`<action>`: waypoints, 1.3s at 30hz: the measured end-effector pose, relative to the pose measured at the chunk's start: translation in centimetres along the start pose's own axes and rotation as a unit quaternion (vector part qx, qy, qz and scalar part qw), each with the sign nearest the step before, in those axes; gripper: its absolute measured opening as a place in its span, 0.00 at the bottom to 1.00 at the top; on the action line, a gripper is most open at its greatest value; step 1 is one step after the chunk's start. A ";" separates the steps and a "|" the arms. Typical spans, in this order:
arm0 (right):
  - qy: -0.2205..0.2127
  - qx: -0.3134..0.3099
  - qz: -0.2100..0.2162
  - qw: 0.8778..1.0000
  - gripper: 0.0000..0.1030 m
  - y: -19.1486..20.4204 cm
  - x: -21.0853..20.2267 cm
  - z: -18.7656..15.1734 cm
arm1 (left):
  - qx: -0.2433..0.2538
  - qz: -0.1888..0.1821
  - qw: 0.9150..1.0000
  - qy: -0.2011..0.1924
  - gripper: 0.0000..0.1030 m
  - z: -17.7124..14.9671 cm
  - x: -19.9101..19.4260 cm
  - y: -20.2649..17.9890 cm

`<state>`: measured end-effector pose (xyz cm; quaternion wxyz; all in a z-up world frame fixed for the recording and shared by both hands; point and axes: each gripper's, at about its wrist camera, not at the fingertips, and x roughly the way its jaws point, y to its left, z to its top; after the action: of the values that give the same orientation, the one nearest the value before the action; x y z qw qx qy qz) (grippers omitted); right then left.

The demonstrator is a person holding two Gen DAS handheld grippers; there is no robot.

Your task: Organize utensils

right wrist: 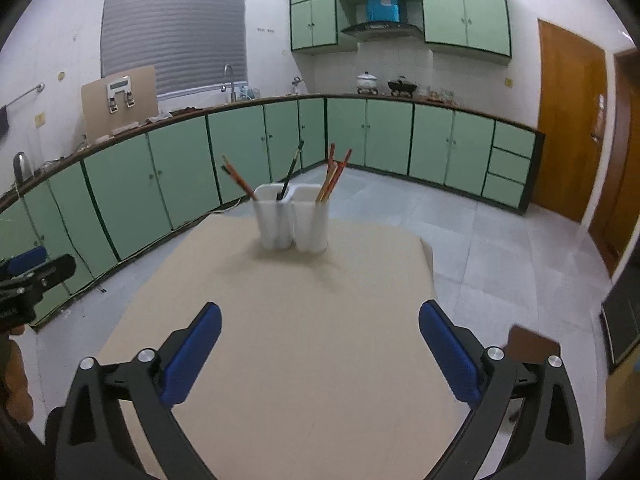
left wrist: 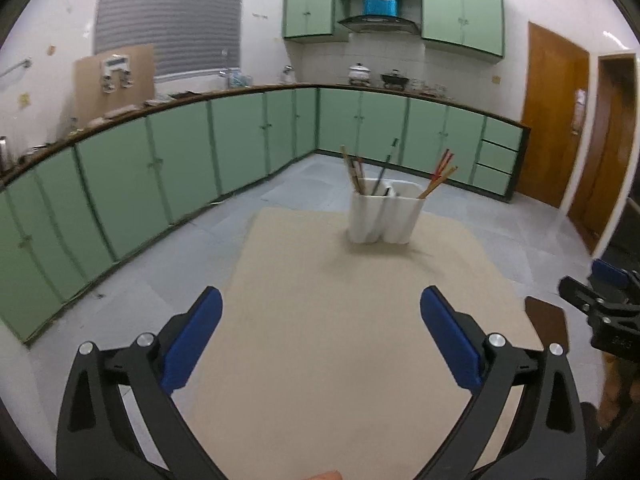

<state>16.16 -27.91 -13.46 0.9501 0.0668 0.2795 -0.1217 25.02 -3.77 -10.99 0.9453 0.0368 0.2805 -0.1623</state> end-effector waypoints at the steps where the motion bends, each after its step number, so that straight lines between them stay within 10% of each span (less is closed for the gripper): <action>1: 0.002 0.005 -0.006 1.000 0.94 0.1 -0.7 -0.3 | -0.007 0.001 1.000 -0.002 0.95 -0.3 -0.9 0.1; 19: -0.076 0.025 -0.070 0.994 0.94 1.3 -17.3 -4.9 | -0.014 0.081 0.996 -0.043 0.95 -6.3 -18.9 -0.5; 39: -0.128 0.016 -0.078 0.989 0.94 1.8 -22.5 -7.0 | -0.037 0.138 0.984 -0.102 0.95 -8.2 -25.8 -2.0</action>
<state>-5.27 -20.42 -6.89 0.9643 0.0440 0.1577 -0.2079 -0.24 3.01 -3.84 0.9830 0.0239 0.1807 -0.0226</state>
